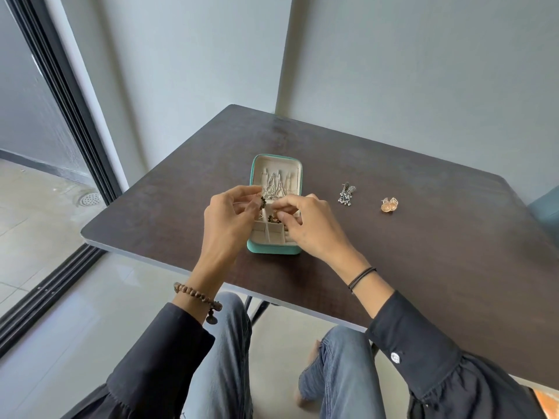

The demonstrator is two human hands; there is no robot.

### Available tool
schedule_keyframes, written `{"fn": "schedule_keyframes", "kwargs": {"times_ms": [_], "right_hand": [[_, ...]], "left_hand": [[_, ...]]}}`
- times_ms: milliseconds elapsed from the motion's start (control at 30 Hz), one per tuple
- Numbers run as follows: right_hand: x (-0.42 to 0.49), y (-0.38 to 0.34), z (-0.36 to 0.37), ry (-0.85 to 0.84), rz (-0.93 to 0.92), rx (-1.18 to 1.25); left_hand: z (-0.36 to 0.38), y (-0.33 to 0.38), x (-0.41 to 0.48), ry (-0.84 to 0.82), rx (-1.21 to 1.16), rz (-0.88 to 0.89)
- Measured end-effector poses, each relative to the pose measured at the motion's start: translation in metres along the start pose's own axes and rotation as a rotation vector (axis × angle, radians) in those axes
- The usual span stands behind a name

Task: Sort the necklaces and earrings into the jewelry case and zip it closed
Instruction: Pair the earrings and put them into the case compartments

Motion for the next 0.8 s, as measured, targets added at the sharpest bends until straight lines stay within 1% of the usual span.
{"fn": "schedule_keyframes", "kwargs": {"times_ms": [200, 467, 600, 700, 800], "right_hand": [[0.002, 0.003, 0.011, 0.024, 0.020, -0.016], [-0.002, 0.009, 0.009, 0.234, -0.016, 0.034], [-0.006, 0.016, 0.008, 0.266, -0.005, 0.060], [-0.006, 0.018, 0.007, 0.269, -0.006, 0.073], [-0.006, 0.019, 0.007, 0.267, -0.017, 0.081]], "left_hand": [[-0.001, 0.002, -0.002, 0.005, 0.050, 0.020], [0.008, 0.012, 0.005, -0.016, 0.242, 0.028], [0.016, 0.010, 0.009, -0.023, 0.361, 0.003], [0.020, 0.008, 0.010, 0.022, 0.487, 0.022], [0.020, 0.011, 0.008, 0.061, 0.535, 0.047]]}}
Point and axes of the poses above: each hand's wrist, its own x-axis towards the middle knuckle, its own z-axis out of the palm, y = z × x, the point moved 5 cm from there along x, towards the middle knuckle, and after that the axes turned 9 degrees about -z, right-handed, at the moved point
